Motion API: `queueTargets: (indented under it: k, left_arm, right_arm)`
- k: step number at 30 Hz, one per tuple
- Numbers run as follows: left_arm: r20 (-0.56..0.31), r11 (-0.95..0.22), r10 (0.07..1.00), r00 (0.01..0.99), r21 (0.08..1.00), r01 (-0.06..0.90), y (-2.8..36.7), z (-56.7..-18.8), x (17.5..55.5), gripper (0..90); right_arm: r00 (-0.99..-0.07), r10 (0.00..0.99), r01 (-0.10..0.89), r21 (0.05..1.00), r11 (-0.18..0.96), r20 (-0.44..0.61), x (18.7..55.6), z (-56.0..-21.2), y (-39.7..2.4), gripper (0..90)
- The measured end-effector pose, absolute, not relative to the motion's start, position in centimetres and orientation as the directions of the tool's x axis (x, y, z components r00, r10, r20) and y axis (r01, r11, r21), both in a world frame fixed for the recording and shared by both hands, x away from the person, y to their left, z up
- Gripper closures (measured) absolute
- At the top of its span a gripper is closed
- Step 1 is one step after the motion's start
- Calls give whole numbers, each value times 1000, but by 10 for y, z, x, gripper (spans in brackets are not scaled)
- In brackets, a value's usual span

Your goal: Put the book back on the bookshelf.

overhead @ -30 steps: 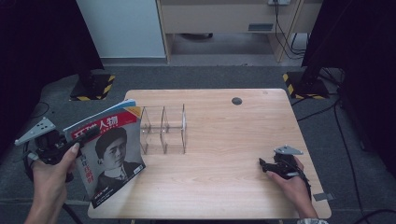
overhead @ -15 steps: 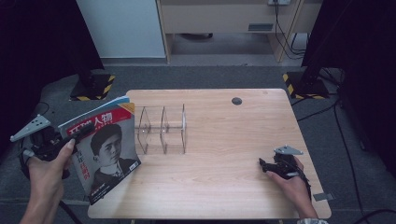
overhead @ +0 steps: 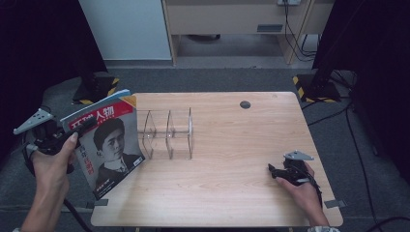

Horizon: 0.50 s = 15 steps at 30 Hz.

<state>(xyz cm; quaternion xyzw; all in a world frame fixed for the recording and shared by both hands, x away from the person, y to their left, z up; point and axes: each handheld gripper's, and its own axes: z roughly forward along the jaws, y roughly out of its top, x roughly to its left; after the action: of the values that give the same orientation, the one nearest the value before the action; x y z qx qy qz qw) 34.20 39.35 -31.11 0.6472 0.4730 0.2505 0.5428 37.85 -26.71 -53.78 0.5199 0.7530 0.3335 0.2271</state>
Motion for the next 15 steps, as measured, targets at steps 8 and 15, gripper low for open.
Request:
queueTargets:
  k: [8,15]
  left_arm:
    - [-200,62,892,405,942,329,396,-314,357,865]
    - [-200,82,901,386,950,301,390,-318,375,864]
  right_arm:
    - [-355,935,633,738,235,7,378,-538,-267,221]
    - [-356,934,632,738,237,5,378,-538,-267,221]
